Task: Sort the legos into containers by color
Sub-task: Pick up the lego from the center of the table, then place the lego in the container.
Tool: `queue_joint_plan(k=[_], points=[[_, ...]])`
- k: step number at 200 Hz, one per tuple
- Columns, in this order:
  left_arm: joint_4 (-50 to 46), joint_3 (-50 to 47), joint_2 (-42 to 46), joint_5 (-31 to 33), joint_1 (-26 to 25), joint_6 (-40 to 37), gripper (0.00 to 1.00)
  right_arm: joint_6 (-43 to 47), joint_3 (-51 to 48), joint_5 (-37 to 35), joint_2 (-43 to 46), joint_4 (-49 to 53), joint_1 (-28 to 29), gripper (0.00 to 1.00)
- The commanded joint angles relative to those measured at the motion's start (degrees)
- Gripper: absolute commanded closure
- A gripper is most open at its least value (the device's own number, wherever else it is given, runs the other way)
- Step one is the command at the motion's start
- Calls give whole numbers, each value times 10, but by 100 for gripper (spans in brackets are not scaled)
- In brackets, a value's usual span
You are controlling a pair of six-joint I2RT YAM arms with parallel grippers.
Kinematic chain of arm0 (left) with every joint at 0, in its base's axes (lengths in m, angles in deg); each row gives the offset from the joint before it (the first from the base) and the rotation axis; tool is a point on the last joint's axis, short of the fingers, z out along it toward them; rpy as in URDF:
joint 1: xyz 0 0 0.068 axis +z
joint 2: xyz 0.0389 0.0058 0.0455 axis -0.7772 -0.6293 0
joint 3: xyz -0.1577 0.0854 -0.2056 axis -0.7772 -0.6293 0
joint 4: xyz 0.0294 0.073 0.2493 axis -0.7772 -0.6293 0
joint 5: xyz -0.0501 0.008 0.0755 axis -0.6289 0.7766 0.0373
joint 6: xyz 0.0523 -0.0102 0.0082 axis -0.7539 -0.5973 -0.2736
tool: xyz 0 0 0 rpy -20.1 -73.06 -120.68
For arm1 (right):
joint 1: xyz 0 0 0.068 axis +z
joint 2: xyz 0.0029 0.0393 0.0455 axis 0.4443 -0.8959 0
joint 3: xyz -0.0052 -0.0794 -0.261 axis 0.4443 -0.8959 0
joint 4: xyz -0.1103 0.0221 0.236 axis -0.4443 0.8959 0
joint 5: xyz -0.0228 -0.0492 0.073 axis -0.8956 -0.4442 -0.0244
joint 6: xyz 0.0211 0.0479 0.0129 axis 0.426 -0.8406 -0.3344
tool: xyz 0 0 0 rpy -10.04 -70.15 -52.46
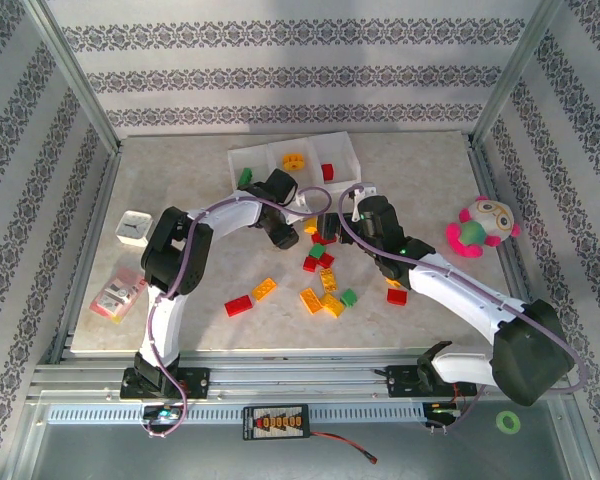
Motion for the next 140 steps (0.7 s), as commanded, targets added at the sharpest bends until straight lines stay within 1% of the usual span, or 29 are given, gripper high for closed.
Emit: queue_joint_plan(k=[1,7,25,55,76,102,118,140], points=[[-26,17,-2,17,-2,-2,59,9,-1,-15,18,10,-7,5],[-28,19,-1,17,-2,-2,66,9,-1,-17,21,11,-6,5],[-27,17,15,19,-2,-1,76,10,-1,-17,27,14,-8,5],[-22,5,66,30,-1,-3,76,6,-1,-13,30,12,-8,5],[-10,4,98,46,5,13,76,5,0,-11,23,9,-7,5],[6,29,112,78,27,67,78,1,-1,-7,13,1,-4,4],[23,47,109,115,42,118,80,-1,-1,-5,8,-3,-3,4],[33,84,90,160,59,170,81,-2,0,-4,4,-5,-1,4]])
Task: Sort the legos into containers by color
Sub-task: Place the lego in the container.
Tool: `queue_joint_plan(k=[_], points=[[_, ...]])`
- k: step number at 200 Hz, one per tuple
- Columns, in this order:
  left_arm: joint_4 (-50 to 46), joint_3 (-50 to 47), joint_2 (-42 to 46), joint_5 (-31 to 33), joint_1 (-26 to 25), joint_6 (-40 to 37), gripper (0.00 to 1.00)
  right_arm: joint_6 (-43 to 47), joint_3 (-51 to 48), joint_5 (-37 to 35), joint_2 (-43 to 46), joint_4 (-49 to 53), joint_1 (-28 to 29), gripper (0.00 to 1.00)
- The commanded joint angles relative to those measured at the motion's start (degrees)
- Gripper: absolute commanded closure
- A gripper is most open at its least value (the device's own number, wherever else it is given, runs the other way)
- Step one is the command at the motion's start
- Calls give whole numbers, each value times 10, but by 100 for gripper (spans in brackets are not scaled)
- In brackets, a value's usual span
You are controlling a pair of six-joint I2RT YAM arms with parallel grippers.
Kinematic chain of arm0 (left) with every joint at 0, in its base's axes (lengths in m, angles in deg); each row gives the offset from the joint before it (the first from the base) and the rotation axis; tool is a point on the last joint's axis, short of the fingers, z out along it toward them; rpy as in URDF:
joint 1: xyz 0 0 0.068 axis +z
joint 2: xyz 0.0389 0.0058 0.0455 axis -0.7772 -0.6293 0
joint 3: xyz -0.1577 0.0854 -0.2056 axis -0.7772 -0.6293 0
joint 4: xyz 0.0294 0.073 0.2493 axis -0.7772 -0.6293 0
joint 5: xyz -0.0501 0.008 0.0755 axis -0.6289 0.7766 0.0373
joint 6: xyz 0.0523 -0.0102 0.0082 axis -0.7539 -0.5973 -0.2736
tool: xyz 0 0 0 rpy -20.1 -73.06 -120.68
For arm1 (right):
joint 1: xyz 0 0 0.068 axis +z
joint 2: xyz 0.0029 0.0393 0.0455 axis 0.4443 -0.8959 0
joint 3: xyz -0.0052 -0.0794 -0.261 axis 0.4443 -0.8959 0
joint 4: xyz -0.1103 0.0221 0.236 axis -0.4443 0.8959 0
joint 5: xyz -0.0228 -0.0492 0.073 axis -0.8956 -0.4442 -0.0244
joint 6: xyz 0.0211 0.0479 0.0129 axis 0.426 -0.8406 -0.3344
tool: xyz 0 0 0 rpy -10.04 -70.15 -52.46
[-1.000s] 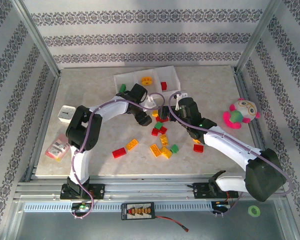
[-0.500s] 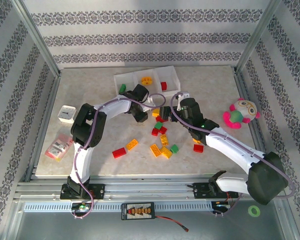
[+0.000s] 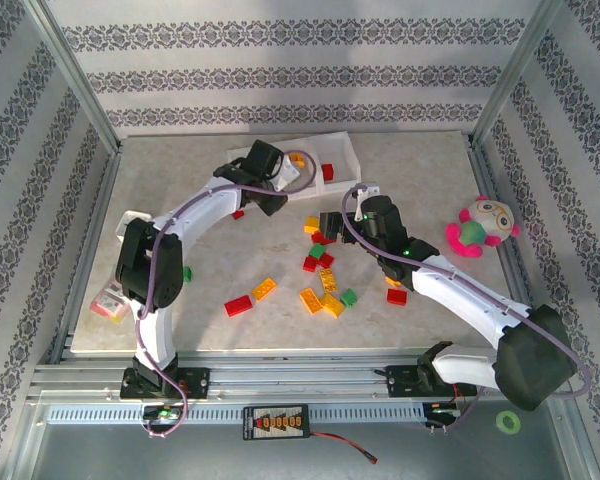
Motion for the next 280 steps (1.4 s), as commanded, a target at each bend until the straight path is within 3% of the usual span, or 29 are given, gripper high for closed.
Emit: queue_joint_plan(k=[1,56,130,208,220,247,263,280], points=[[23,41,-15,72,25,88,81,-3,0,0,-7,-14,3,4],[-23,175,-110,99,73,211,83,-7,0,2,-10,-20,4,4],[-82,332,-237,58,103,218,80,-3,1,3,-13,-18,4,4],[-90,375,-275,34,106,207,76,-2,0,3,-10,-16,4,4],[-100,390,-282,35,107,209,69,-3,-1,2,-9,-17,4,4],[-111,400,-282,25,107,207,32,-2,1,3,-5,-11,4,4],[-115,397,-270,11,107,207,22,1,3,-1,1,-6,4,4],[-111,375,-242,-5,107,215,19,0,-1,-5,7,-3,4,4]])
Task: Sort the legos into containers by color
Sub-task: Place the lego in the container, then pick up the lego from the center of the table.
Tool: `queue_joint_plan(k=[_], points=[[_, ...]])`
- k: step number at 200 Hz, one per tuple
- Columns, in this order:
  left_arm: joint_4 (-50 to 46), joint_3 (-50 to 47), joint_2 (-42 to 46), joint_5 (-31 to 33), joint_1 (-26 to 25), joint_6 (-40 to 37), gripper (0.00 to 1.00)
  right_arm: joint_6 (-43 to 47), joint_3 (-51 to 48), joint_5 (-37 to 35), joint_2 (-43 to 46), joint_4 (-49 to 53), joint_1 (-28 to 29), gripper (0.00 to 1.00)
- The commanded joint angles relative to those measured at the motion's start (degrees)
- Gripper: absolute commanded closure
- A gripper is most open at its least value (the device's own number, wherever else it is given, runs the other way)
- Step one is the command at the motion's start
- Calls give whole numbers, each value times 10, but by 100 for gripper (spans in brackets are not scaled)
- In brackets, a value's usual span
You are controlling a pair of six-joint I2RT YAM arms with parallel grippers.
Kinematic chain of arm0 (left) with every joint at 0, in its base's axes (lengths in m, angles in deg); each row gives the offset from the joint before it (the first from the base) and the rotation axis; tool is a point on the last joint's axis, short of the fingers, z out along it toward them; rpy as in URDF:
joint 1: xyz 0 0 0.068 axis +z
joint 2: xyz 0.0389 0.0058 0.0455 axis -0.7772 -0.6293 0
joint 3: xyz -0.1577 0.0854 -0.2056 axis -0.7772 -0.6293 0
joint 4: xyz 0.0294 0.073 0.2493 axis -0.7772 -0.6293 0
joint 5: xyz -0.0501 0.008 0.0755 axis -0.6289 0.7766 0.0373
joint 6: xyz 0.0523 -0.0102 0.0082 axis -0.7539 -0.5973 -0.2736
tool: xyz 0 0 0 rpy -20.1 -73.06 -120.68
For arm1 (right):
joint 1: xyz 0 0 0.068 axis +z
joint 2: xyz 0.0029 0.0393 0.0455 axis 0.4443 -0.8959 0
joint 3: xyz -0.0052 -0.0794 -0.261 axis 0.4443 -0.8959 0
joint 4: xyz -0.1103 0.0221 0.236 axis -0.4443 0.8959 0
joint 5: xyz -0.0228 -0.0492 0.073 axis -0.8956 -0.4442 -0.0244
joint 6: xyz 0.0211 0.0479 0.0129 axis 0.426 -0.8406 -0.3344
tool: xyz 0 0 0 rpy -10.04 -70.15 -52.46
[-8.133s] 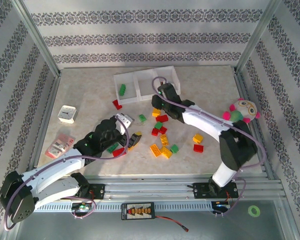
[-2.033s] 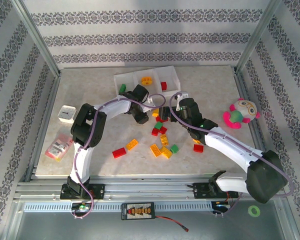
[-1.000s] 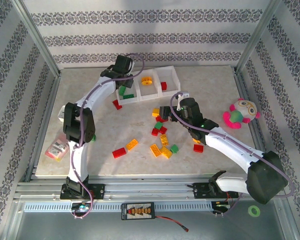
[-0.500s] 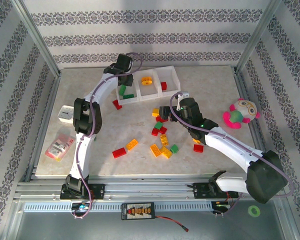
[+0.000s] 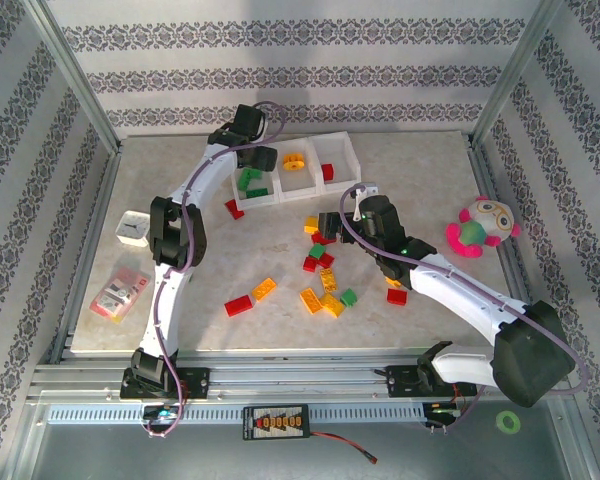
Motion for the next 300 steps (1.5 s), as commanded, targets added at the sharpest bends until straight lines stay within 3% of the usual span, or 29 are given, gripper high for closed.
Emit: queue_joint_plan(k=[1,35,87,146,182,217,262,300], points=[[-21,-10,36,-28,6,10,19,2,-1,-5,16,5,4,4],[59,-157,148,-61,3,4,6,15,-9,-12,21,19,-2,3],[227,-440,357,-75,-15,15,1,21,-19,-4,26,43,-23,3],[432,-768,570,-109,-117,-52,1,17,1,0,-6,100,-25,2],[545,-928,658,-133,-184,-93,1,2,45,-6,-62,166,-24,3],[547,-1004,704,-160,-218,-107,1,-6,98,-13,-131,220,-13,6],[575,-1058,738,-171,-225,-96,1,3,173,-14,-234,232,6,8],[586,-1064,736,-175,-226,-104,1,28,256,-1,-331,272,8,3]])
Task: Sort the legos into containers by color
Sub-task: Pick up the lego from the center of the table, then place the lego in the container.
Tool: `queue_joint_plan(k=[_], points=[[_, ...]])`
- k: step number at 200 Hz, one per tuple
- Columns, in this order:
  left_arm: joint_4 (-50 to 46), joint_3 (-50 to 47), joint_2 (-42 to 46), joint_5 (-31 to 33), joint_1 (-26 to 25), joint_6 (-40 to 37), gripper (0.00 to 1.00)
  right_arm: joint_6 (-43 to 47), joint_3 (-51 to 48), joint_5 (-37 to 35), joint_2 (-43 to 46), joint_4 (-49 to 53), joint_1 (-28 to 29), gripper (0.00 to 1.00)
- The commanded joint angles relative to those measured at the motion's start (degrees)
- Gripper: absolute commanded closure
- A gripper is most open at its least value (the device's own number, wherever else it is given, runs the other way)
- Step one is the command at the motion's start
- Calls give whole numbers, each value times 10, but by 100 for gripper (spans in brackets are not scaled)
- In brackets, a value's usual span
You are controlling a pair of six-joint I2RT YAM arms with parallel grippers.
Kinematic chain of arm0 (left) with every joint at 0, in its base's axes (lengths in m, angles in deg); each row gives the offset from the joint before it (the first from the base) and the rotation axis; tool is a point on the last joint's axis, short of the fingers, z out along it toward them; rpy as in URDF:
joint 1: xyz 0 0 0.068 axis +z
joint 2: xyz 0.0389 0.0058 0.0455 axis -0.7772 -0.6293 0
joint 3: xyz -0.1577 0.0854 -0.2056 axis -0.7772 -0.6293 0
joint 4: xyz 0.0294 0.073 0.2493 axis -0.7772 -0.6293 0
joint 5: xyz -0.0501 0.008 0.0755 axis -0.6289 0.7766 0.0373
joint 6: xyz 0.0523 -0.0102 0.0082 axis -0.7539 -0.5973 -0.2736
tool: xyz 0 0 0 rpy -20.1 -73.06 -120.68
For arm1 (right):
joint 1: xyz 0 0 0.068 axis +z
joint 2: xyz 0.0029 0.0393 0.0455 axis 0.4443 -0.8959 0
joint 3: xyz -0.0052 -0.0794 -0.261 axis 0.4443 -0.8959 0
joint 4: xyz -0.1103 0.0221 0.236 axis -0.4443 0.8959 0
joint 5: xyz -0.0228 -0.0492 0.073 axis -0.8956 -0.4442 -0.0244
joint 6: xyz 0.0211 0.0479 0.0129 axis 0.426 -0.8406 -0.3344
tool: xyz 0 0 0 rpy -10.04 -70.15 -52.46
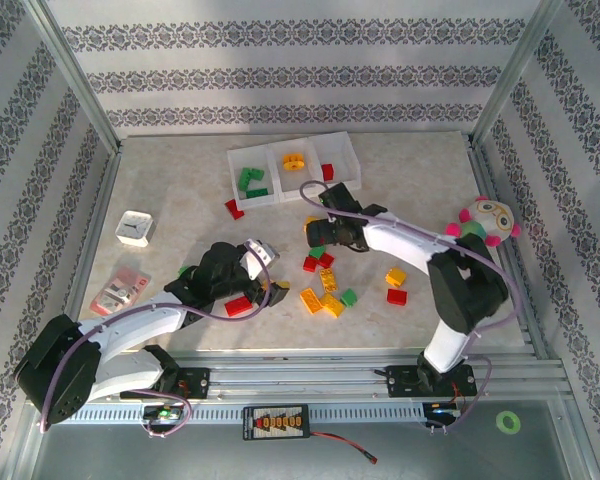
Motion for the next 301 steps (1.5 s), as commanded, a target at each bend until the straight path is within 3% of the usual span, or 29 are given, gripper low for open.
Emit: queue_joint_plan(k=[1,51,126,179,208,301], points=[[46,-7,7,-14,-7,-15,1,21,49,4,-47,43,3,2],[58,-6,-15,-36,-7,-13,1,23,93,7,-117,60,4,6],[52,-7,-12,-32,-7,-23,1,16,102,6,-124,63,3,36],[94,-16,-12,-21,-7,-9,1,17,78,-16,-18,39,-17,37],[119,-17,-24,-13,-7,2,1,20,97,-16,-7,-4,-46,37],[73,13,-39,24,-7,31,1,6,383,-8,-229,-16,-122,37]])
